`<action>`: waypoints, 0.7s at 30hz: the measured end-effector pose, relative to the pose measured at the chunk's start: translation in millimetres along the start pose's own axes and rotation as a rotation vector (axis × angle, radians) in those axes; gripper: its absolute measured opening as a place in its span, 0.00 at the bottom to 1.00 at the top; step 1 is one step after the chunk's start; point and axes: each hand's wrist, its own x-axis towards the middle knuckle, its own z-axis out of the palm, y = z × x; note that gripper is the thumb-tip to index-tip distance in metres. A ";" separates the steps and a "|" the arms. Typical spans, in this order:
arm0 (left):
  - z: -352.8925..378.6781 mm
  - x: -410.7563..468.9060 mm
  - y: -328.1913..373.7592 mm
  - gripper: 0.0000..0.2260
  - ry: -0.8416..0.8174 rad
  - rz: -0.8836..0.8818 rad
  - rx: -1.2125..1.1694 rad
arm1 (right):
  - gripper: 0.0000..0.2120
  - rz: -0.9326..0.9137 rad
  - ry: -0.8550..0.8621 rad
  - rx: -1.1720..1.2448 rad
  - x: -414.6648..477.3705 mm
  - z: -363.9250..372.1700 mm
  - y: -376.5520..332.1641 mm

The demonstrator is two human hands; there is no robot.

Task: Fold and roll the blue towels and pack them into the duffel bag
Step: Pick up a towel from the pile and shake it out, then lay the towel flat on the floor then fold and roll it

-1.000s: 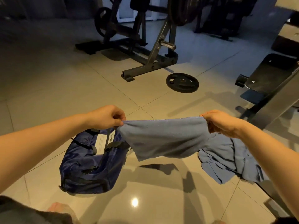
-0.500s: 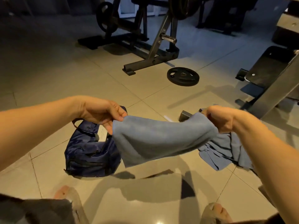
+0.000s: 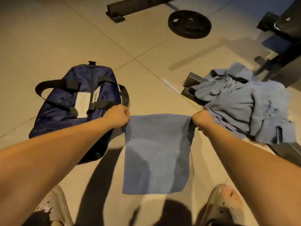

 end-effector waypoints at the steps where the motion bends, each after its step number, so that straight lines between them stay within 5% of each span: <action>1: 15.6 11.9 -3.0 0.06 0.065 0.014 0.108 | 0.13 -0.013 0.039 -0.036 12.8 11.9 7.3; 4: 44.5 45.7 -9.7 0.07 0.210 -0.044 0.211 | 0.18 -0.050 0.105 -0.130 46.9 31.9 19.6; 8: 61.9 79.9 -18.4 0.07 0.203 -0.152 0.078 | 0.16 -0.093 0.102 -0.117 73.2 43.4 25.5; 11: 69.3 75.9 -18.5 0.05 0.196 -0.168 -0.024 | 0.06 -0.026 0.040 -0.025 75.0 44.8 43.9; 15: 86.5 26.1 -0.3 0.10 0.253 -0.091 -0.056 | 0.07 0.162 0.006 0.056 46.5 41.0 86.6; 18: 122.8 -24.6 34.3 0.05 0.075 0.038 -0.181 | 0.02 0.313 -0.146 0.126 15.6 43.7 113.3; 21: 169.9 -66.9 71.5 0.08 -0.113 0.133 -0.214 | 0.07 0.298 -0.161 0.202 -13.6 55.8 136.2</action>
